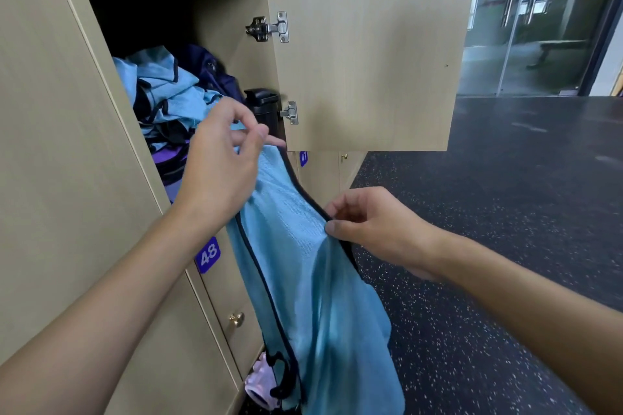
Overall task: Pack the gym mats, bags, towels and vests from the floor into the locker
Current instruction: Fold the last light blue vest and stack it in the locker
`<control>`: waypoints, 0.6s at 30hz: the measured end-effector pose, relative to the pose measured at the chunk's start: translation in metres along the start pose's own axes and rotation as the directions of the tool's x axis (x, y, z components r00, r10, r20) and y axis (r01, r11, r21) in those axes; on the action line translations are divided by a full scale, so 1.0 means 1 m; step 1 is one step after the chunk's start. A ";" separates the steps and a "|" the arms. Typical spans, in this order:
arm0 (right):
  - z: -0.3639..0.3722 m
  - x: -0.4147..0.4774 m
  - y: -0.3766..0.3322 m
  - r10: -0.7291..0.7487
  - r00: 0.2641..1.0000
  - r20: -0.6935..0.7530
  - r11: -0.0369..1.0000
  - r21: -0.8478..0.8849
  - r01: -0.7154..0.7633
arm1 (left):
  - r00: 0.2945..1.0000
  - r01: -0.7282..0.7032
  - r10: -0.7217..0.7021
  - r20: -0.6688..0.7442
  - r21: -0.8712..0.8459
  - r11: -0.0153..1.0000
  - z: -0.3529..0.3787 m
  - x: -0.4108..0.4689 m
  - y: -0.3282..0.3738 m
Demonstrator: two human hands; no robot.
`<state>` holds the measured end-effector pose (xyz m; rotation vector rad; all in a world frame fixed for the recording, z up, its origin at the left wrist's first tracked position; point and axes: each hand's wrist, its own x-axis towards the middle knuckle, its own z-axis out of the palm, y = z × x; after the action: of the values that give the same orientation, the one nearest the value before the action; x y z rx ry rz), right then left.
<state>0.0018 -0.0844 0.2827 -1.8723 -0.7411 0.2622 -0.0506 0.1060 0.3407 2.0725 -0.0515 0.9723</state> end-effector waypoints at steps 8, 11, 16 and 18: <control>0.004 0.003 -0.002 -0.127 0.991 -0.044 0.988 -0.091 0.123 | 0.848 0.059 -0.184 0.497 0.256 0.965 0.009 -0.015 0.000; 0.000 0.003 -0.003 -0.145 0.989 -0.021 0.981 -0.137 0.141 | 0.781 -0.019 -0.166 0.603 0.289 0.957 0.011 -0.016 -0.008; -0.003 0.001 0.000 -0.108 0.993 0.042 0.971 -0.209 0.114 | 0.792 -0.154 -0.084 0.605 0.332 0.931 0.006 -0.017 -0.009; -0.005 0.000 0.000 -0.084 0.995 0.058 0.974 -0.207 0.095 | 0.827 -0.247 -0.065 0.558 0.466 0.850 -0.001 -0.015 -0.009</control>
<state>0.0046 -0.0879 0.2851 -2.0307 -0.9138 0.1782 -0.0584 0.1079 0.3257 2.8399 -0.2184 0.4112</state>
